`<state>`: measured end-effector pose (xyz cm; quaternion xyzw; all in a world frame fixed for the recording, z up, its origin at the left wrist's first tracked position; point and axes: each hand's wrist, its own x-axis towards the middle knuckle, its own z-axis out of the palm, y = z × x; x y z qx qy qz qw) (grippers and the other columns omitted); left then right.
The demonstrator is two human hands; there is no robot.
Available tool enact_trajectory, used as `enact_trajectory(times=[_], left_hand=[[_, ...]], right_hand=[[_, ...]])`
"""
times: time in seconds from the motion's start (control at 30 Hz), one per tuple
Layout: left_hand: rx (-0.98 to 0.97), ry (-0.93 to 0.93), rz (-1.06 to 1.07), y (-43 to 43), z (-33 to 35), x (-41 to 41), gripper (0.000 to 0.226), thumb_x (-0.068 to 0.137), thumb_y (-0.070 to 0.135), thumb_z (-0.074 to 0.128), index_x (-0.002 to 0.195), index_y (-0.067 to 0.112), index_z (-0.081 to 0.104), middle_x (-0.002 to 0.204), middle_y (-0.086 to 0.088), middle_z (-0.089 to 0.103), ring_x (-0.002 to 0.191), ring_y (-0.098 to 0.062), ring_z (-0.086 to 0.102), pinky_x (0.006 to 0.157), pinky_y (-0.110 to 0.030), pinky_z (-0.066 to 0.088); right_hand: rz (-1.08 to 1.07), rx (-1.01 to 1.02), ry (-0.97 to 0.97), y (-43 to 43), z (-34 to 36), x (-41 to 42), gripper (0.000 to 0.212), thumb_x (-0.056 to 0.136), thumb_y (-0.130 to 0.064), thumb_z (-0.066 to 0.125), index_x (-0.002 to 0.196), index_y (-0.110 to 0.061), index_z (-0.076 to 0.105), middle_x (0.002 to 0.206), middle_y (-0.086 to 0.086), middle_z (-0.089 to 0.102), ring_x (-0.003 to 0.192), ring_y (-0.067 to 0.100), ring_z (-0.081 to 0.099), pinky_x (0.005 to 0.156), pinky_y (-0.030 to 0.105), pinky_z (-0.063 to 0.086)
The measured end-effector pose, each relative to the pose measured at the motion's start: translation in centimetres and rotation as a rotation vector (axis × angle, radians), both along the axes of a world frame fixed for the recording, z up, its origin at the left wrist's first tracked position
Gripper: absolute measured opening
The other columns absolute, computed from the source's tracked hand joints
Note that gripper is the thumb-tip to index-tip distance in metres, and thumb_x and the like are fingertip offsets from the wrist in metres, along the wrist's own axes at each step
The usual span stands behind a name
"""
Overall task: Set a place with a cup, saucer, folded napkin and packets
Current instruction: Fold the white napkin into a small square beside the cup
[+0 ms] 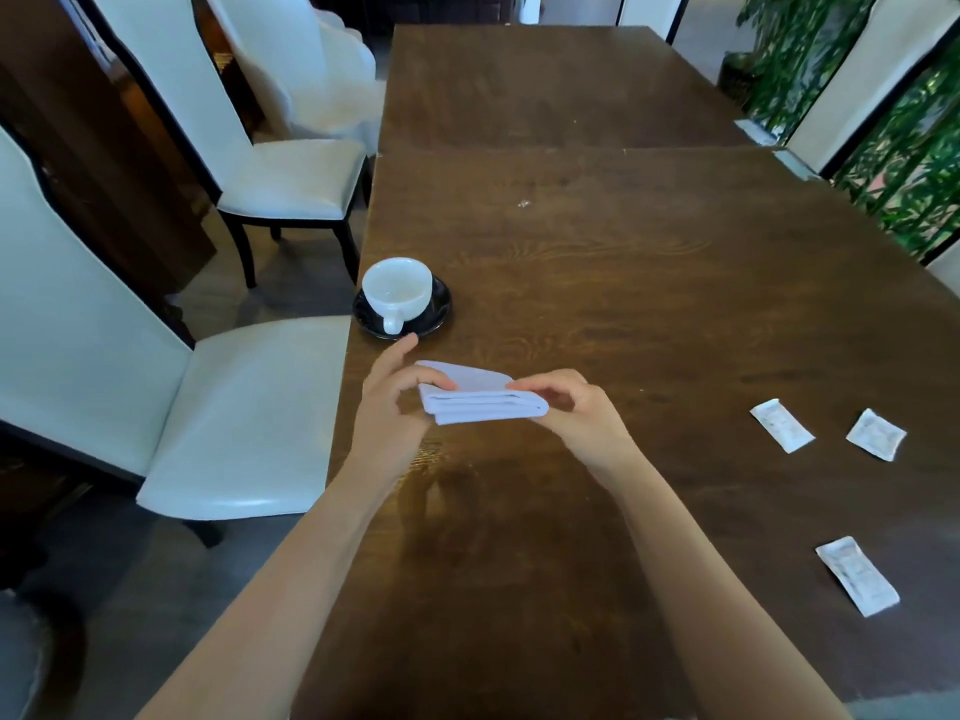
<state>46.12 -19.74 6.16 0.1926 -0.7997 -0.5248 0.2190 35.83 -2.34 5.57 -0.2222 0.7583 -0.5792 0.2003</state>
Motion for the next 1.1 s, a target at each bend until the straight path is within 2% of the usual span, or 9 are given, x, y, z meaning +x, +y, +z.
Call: enact_trajectory(times=[0.13,0.23,0.33,0.43,0.53,0.6,0.83,0.93,1.1], left_hand=[[0.122,0.130,0.014,-0.3,-0.8,1.0,0.034,0.080,-0.006,0.063,0.075,0.027,0.063,0.146,0.006,0.037,0.125,0.005,0.036,0.095,-0.011,0.040],[0.132,0.166,0.014,-1.0,-1.3,1.5,0.037,0.081,-0.001,0.065,0.076,0.036,0.067,0.147,0.018,0.031,0.127,0.015,0.029,0.093,-0.005,0.038],[0.146,0.126,0.108,-1.8,-1.8,1.7,0.052,0.082,0.016,0.069,0.113,0.054,0.052,0.139,0.039,0.027,0.129,0.011,0.031,0.090,-0.002,0.039],[0.463,0.092,0.189,-3.2,-3.1,1.9,0.061,0.086,0.024,0.064,0.135,0.040,0.031,0.137,0.019,0.038,0.114,0.008,0.051,0.084,-0.012,0.049],[0.943,0.060,0.173,-5.1,-3.8,1.7,0.021,0.091,0.029,0.054,0.109,0.021,0.058,0.117,-0.003,0.062,0.099,-0.019,0.066,0.076,-0.032,0.057],[1.121,0.044,0.198,-6.4,-4.6,1.4,0.039,0.082,0.044,0.055,0.107,0.015,0.062,0.107,-0.009,0.068,0.092,-0.025,0.068,0.071,-0.038,0.057],[1.083,-0.102,0.163,-9.7,-6.4,-0.9,0.028,0.091,0.035,0.053,0.110,0.015,0.060,0.103,-0.008,0.070,0.095,-0.025,0.067,0.072,-0.042,0.057],[1.062,-0.231,0.210,-11.2,-7.0,-2.7,0.027,0.094,0.031,0.049,0.109,0.011,0.060,0.102,-0.008,0.069,0.091,-0.023,0.067,0.066,-0.037,0.055],[0.746,-0.400,0.228,-13.2,-8.2,-4.8,0.033,0.096,0.029,0.040,0.112,0.009,0.061,0.113,-0.013,0.065,0.103,-0.029,0.062,0.091,-0.044,0.052]], right_hand=[[0.052,-0.150,-0.284,-1.6,0.3,0.8,0.023,0.092,-0.011,0.053,0.100,-0.022,0.072,0.109,-0.004,0.067,0.100,0.011,0.066,0.078,0.023,0.056],[0.018,-0.244,-0.551,-3.0,0.3,1.1,0.027,0.096,-0.015,0.046,0.098,-0.019,0.073,0.114,0.003,0.064,0.102,0.017,0.065,0.080,0.029,0.057],[-0.004,-0.200,-0.476,-5.2,-0.3,1.5,0.013,0.089,-0.018,0.060,0.092,-0.026,0.069,0.111,0.005,0.063,0.104,0.019,0.061,0.085,0.033,0.053],[-0.038,-0.126,-0.343,-7.4,-1.1,1.7,0.022,0.086,-0.014,0.063,0.096,-0.033,0.060,0.106,-0.007,0.061,0.102,0.016,0.060,0.079,0.026,0.054],[-0.011,-0.075,-0.287,-9.0,-1.9,1.6,0.037,0.082,-0.021,0.068,0.109,-0.039,0.049,0.109,-0.018,0.056,0.101,0.010,0.058,0.074,0.016,0.054],[0.017,-0.003,-0.295,-9.9,-2.9,1.5,0.051,0.082,-0.025,0.068,0.125,-0.035,0.042,0.114,-0.017,0.052,0.104,0.009,0.055,0.081,0.020,0.051],[-0.178,0.194,-0.328,-13.2,-6.5,0.1,0.028,0.091,-0.034,0.053,0.118,-0.024,0.053,0.101,-0.013,0.057,0.086,0.005,0.057,0.065,0.016,0.048],[-0.255,0.294,-0.296,-14.8,-8.0,-1.1,0.031,0.090,-0.035,0.052,0.115,-0.016,0.058,0.093,-0.010,0.061,0.089,0.011,0.060,0.082,0.034,0.056],[-0.277,0.478,-0.174,-16.9,-9.4,-3.0,0.025,0.090,-0.029,0.053,0.107,-0.013,0.063,0.090,-0.004,0.064,0.078,0.011,0.057,0.071,0.027,0.052]])
